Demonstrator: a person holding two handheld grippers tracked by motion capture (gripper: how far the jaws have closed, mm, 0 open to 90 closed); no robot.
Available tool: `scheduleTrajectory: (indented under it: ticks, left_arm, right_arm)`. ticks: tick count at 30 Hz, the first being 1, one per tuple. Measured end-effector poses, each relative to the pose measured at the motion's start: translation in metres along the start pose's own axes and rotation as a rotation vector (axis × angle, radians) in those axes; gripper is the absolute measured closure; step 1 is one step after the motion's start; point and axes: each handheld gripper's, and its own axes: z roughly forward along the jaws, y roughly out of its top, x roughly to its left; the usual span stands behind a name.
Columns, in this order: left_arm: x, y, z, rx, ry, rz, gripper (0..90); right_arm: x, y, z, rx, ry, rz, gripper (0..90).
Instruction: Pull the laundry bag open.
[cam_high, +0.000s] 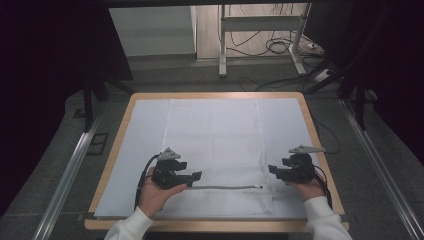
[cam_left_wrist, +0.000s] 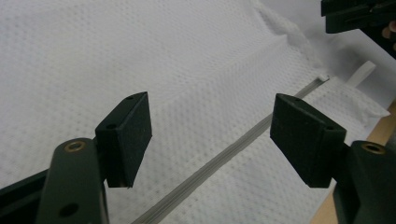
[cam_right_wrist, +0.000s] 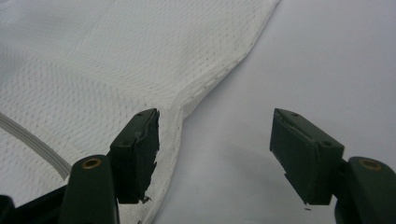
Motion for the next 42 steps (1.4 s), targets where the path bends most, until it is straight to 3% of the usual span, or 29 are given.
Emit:
scheduleTrajectory:
  ticks: [7, 21, 29, 42]
  left_arm:
    - [-0.021, 0.008, 0.018, 0.028, -0.069, 0.021, 30.4]
    - [-0.046, 0.015, 0.042, 0.076, -0.149, 0.043, 32.4]
    - [-0.054, 0.018, 0.048, 0.080, -0.155, 0.070, 32.7]
    - [-0.058, 0.020, 0.055, 0.088, -0.161, 0.067, 33.3]
  right_arm:
    - [-0.003, 0.000, -0.001, -0.008, -0.015, 0.002, 31.7]
    - [-0.007, -0.001, -0.004, -0.021, -0.024, 0.011, 31.6]
    - [-0.007, 0.000, -0.004, -0.023, -0.033, 0.009, 31.7]
    - [-0.008, 0.002, -0.005, -0.033, -0.036, 0.017, 31.7]
